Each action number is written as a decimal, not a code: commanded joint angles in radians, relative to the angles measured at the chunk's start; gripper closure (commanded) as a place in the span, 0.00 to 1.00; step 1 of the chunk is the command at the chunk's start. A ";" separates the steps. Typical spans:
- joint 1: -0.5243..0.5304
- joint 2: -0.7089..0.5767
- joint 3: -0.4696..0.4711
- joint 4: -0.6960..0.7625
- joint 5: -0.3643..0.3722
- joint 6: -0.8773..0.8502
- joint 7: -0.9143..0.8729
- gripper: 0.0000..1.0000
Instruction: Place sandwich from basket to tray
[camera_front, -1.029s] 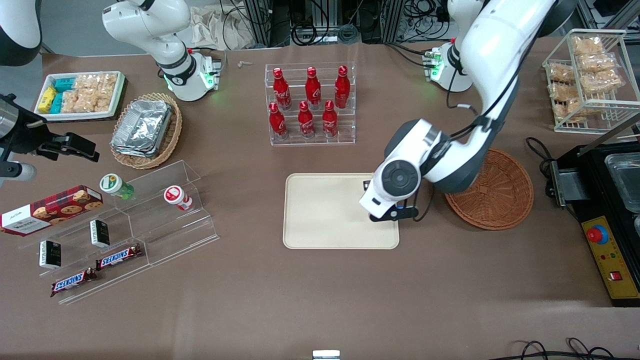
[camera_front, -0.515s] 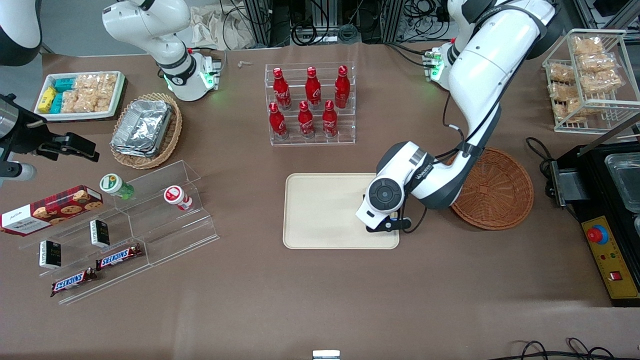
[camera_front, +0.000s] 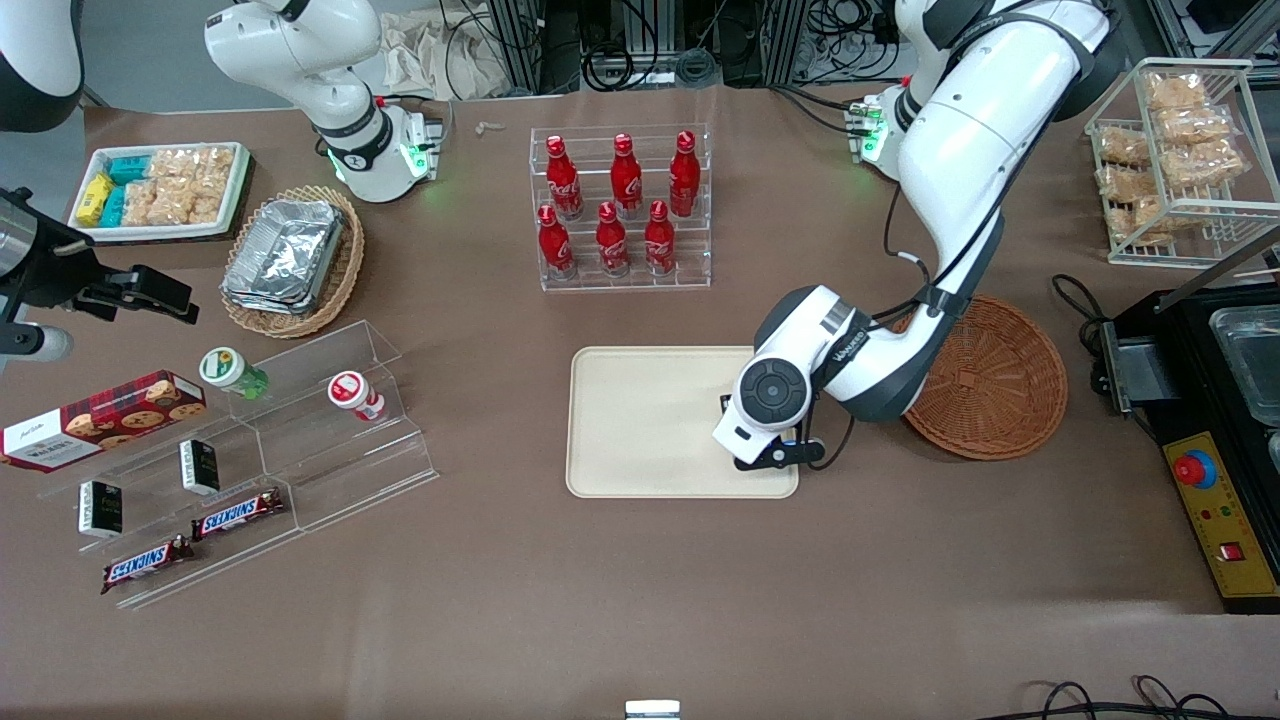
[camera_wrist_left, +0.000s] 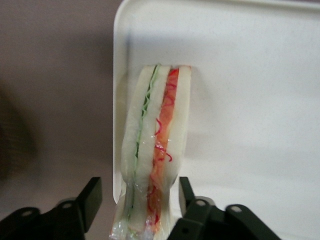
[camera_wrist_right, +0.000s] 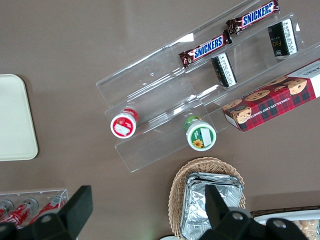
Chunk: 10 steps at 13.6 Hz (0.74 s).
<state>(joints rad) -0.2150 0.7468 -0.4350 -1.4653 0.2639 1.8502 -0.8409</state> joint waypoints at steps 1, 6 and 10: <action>0.015 -0.070 0.022 0.013 0.018 -0.063 -0.041 0.00; 0.084 -0.223 0.045 0.003 0.044 -0.244 -0.006 0.00; 0.244 -0.351 0.044 0.002 0.028 -0.321 0.254 0.00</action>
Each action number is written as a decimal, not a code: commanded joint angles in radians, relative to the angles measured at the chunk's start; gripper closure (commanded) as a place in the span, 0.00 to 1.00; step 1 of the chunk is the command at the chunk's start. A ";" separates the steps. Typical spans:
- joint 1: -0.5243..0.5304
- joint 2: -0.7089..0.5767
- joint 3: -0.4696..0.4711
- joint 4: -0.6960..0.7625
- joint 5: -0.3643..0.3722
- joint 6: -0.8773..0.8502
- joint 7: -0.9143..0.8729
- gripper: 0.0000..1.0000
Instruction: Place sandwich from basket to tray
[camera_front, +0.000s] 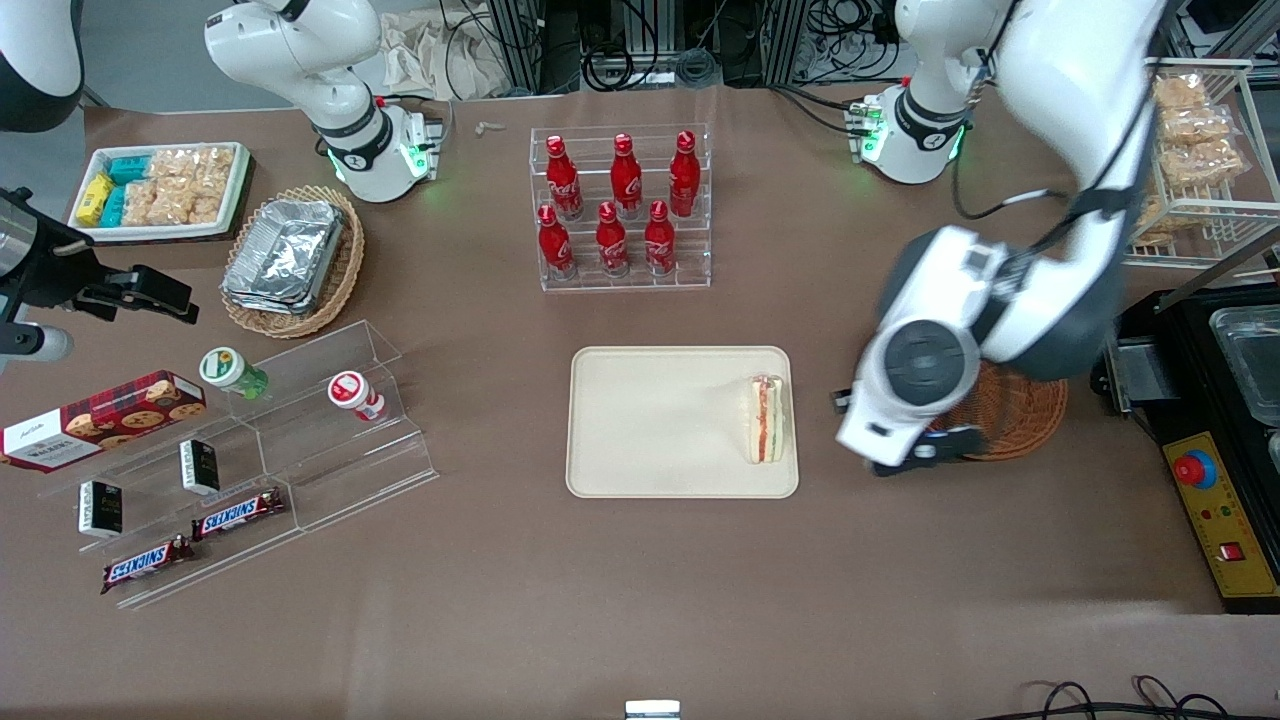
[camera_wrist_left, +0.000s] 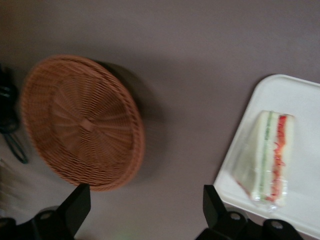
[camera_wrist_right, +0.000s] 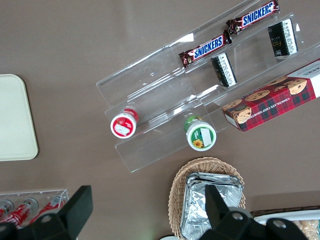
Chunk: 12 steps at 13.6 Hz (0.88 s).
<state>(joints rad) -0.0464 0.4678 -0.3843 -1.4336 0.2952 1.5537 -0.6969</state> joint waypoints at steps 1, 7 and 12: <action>0.107 -0.095 -0.007 -0.030 -0.008 -0.043 0.155 0.00; 0.177 -0.181 0.027 -0.024 -0.031 -0.084 0.298 0.00; 0.059 -0.288 0.302 -0.031 -0.120 -0.109 0.525 0.00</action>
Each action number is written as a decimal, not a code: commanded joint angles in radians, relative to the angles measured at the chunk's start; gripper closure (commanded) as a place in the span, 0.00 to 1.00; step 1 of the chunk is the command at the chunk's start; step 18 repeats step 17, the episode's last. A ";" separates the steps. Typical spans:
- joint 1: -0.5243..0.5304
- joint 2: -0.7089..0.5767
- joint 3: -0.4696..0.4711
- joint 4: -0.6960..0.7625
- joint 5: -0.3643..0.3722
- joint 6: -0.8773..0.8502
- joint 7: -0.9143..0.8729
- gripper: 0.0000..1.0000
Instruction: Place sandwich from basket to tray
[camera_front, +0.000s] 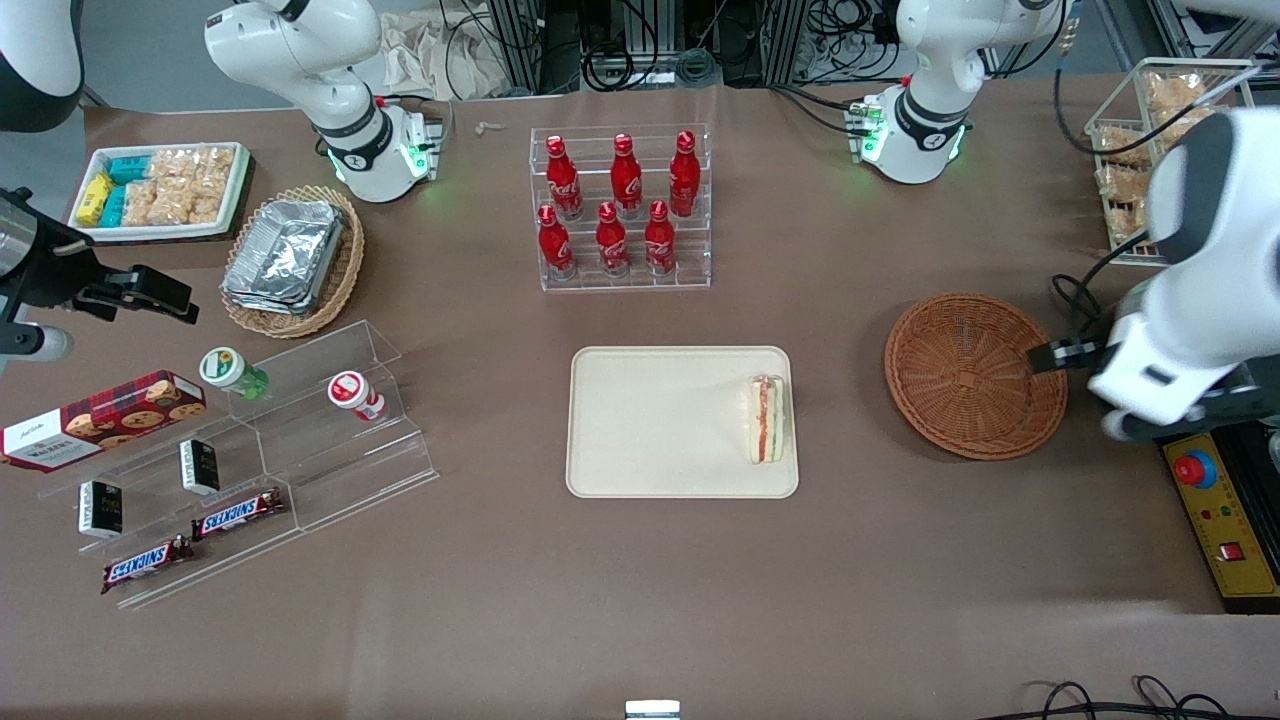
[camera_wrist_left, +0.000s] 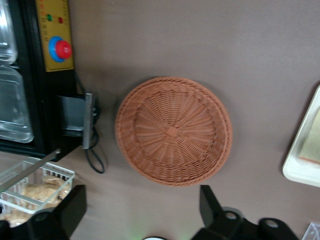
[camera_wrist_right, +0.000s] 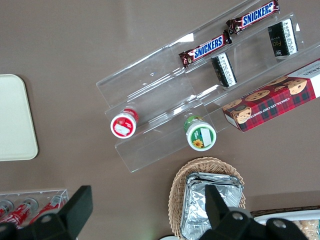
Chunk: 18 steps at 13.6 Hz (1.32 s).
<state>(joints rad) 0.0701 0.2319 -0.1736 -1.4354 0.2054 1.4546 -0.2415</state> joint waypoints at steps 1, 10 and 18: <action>-0.084 -0.062 0.135 -0.030 -0.049 -0.010 0.082 0.00; -0.150 -0.045 0.299 -0.001 -0.181 0.016 0.393 0.00; -0.151 -0.005 0.187 0.099 -0.179 0.006 0.229 0.00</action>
